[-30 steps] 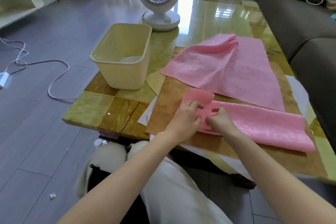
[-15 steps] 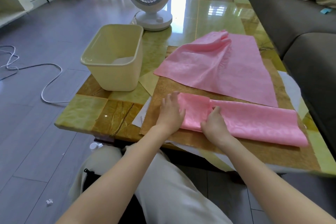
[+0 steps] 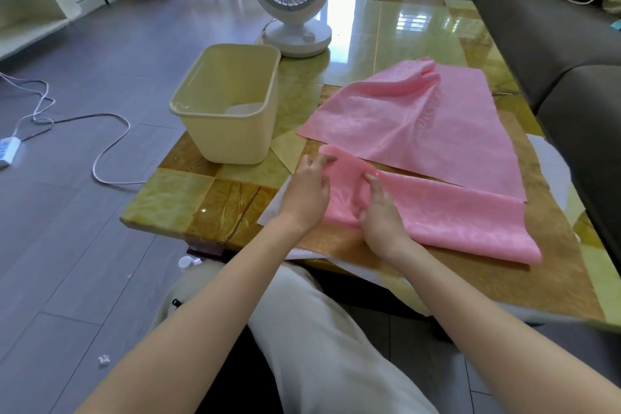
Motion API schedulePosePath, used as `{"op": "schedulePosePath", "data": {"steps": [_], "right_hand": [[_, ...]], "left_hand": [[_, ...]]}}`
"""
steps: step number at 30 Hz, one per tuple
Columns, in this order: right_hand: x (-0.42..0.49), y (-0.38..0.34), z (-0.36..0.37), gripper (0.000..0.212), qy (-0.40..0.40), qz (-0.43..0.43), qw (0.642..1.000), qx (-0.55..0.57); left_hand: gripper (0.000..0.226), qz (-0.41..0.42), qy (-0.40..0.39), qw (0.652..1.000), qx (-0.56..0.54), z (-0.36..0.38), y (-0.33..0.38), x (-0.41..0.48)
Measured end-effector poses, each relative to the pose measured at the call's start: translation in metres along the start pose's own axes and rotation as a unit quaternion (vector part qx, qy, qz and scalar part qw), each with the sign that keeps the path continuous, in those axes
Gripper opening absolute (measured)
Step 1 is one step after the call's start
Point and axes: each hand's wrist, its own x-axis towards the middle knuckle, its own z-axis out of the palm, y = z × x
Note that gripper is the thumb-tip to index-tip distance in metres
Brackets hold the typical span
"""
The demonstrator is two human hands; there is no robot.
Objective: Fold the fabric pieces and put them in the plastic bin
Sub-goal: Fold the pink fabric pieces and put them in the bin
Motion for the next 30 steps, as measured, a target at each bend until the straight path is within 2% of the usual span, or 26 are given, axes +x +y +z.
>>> {"op": "schedulePosePath", "data": {"steps": [5, 11, 17, 20, 22, 25, 30], "right_hand": [[0.000, -0.035, 0.029, 0.062, -0.033, -0.065, 0.997, -0.005], [-0.003, -0.048, 0.058, 0.058, -0.091, -0.096, 0.991, -0.026], [-0.001, -0.044, 0.057, 0.056, -0.075, -0.098, 0.992, -0.035], [-0.002, -0.038, 0.050, 0.048, -0.066, -0.093, 0.992, -0.049], [-0.002, -0.031, 0.040, 0.043, -0.058, -0.095, 0.991, -0.069], [-0.003, -0.014, 0.022, 0.036, -0.043, -0.121, 0.987, -0.092], [0.000, 0.023, -0.018, 0.035, -0.034, -0.102, 0.983, -0.151]], "left_hand": [[0.044, -0.054, 0.021, 0.997, 0.044, -0.036, -0.037, -0.015], [0.046, -0.128, -0.021, 0.989, 0.075, -0.052, -0.081, -0.034], [0.046, -0.171, -0.058, 0.976, 0.126, -0.045, -0.088, -0.036], [0.047, -0.194, -0.048, 0.956, 0.217, -0.043, -0.080, -0.035], [0.045, -0.182, -0.007, 0.954, 0.237, -0.042, -0.071, -0.032], [0.038, -0.102, 0.035, 0.978, 0.177, -0.032, -0.050, -0.026], [0.032, -0.002, -0.039, 0.991, 0.130, 0.013, -0.007, -0.012]]}}
